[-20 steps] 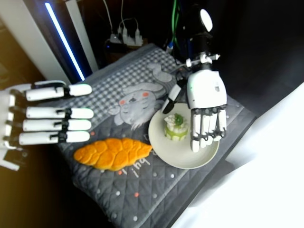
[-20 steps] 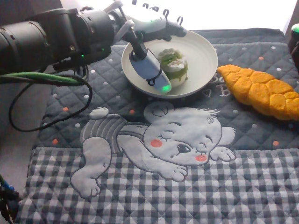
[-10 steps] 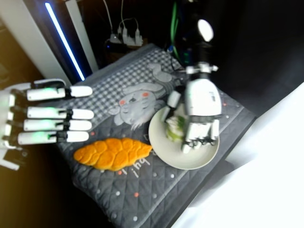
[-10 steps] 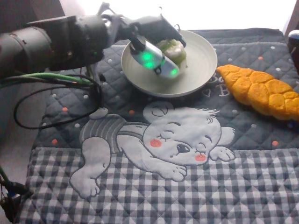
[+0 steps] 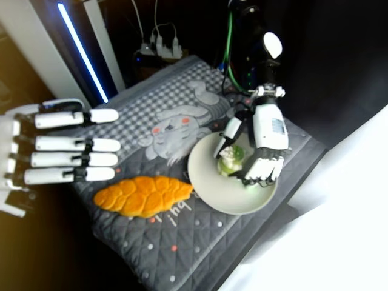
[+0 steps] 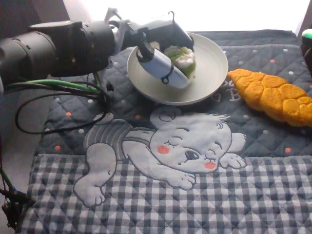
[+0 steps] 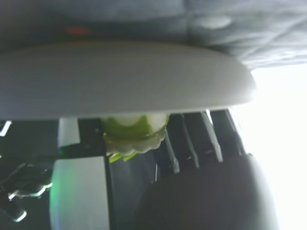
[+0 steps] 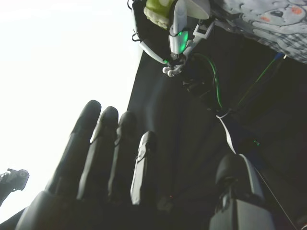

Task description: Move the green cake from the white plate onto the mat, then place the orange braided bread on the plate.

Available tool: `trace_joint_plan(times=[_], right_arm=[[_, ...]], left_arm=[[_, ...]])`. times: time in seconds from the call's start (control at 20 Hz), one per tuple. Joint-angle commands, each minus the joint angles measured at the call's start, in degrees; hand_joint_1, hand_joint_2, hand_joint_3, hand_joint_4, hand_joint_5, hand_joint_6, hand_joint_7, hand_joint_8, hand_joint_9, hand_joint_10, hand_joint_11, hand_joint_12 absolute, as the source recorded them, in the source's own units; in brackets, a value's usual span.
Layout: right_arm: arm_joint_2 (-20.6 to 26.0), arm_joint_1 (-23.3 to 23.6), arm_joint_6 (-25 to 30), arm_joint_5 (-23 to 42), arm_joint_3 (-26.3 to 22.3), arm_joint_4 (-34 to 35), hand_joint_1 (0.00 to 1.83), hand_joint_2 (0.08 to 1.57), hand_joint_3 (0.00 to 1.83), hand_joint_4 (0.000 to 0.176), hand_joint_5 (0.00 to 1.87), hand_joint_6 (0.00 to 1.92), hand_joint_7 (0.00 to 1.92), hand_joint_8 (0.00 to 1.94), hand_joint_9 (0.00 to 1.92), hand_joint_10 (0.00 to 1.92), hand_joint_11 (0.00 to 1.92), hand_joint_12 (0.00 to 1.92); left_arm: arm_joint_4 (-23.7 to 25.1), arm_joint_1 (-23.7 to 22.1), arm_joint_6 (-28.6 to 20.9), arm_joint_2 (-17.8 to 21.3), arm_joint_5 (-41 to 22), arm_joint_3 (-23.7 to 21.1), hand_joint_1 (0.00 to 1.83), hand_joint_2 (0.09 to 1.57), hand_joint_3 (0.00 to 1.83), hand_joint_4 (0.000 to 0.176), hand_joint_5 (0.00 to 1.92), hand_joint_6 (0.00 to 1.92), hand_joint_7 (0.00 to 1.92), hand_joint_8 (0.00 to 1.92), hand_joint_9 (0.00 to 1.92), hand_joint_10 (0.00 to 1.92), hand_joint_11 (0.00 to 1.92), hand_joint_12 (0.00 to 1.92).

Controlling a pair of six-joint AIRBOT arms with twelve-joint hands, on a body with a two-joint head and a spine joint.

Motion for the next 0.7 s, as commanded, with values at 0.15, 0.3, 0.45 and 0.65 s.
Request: trace_joint_plan(times=[0.15,0.3,0.45,0.65], right_arm=[[0.4,0.54,0.29,7.08,-0.06,1.99,0.48,0.95,0.0,0.176,0.36,0.0,0.47,0.01,0.41,0.0,0.26,0.39],[0.26,0.54,0.29,7.05,-0.06,1.99,0.46,0.97,0.01,0.176,0.37,0.0,0.48,0.01,0.41,0.0,0.26,0.39],[0.24,0.54,0.29,6.98,-0.06,1.99,0.47,0.94,0.0,0.176,0.37,0.0,0.49,0.01,0.41,0.0,0.28,0.4],[0.24,0.54,0.29,6.94,-0.07,2.0,0.5,0.92,0.0,0.176,0.4,0.01,0.5,0.01,0.43,0.01,0.33,0.41]], left_arm=[[-0.65,-2.81,4.3,3.7,-0.46,-4.94,1.22,1.09,0.0,0.02,1.1,0.71,0.99,1.05,0.82,0.82,0.41,1.48],[-0.62,-5.76,6.96,7.48,-1.05,-10.15,1.24,1.05,0.0,0.029,1.19,0.63,1.05,0.88,0.9,0.53,0.41,1.36],[-0.63,-7.92,6.94,10.15,-3.07,-12.8,1.26,1.04,0.0,0.0,1.39,0.2,1.02,0.99,0.91,0.63,0.43,1.49],[-0.66,-10.75,7.01,13.12,-4.97,-15.62,1.27,1.0,0.0,0.0,1.41,0.08,1.18,0.76,0.98,0.87,0.69,1.45]])
